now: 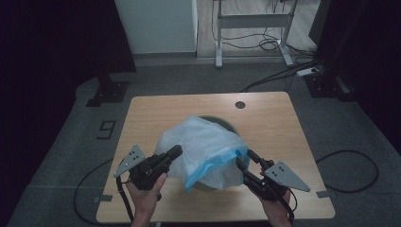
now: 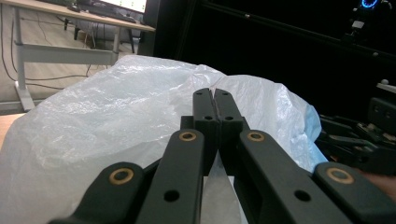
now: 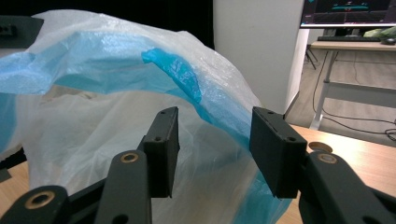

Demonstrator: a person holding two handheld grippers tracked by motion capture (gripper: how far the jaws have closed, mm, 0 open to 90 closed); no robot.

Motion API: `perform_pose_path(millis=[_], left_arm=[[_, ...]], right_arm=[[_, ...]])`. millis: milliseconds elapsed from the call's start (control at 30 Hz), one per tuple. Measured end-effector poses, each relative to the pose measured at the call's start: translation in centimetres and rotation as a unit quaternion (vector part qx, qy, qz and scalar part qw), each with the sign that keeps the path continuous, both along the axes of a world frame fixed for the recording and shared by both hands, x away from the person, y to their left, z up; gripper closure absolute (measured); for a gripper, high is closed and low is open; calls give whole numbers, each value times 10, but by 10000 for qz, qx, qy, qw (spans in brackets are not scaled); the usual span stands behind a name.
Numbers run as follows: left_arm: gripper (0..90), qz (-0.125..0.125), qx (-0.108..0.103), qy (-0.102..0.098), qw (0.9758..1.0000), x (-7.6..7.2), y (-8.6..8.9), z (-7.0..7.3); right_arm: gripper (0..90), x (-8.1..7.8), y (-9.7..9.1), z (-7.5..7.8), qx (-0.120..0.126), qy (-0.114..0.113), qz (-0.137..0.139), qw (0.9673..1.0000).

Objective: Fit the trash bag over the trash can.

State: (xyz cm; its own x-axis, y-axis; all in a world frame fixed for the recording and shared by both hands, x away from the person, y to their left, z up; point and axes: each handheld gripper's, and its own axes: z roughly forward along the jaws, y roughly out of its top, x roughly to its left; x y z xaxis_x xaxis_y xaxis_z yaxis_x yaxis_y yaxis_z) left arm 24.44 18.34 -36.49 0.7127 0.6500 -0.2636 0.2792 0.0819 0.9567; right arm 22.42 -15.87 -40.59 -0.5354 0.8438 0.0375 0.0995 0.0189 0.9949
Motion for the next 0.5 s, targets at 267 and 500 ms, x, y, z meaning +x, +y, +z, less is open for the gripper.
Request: perform_pose_path(millis=[267,500], left_arm=[[896,-9,-2,10,10000,0,-1,-1],[895,-22,8,20,10000,1,-2,-1]], right_arm=[[516,-12,-2,-7,-26,85,114,9999],[514,-2,0,-4,-146,92,142,9998]])
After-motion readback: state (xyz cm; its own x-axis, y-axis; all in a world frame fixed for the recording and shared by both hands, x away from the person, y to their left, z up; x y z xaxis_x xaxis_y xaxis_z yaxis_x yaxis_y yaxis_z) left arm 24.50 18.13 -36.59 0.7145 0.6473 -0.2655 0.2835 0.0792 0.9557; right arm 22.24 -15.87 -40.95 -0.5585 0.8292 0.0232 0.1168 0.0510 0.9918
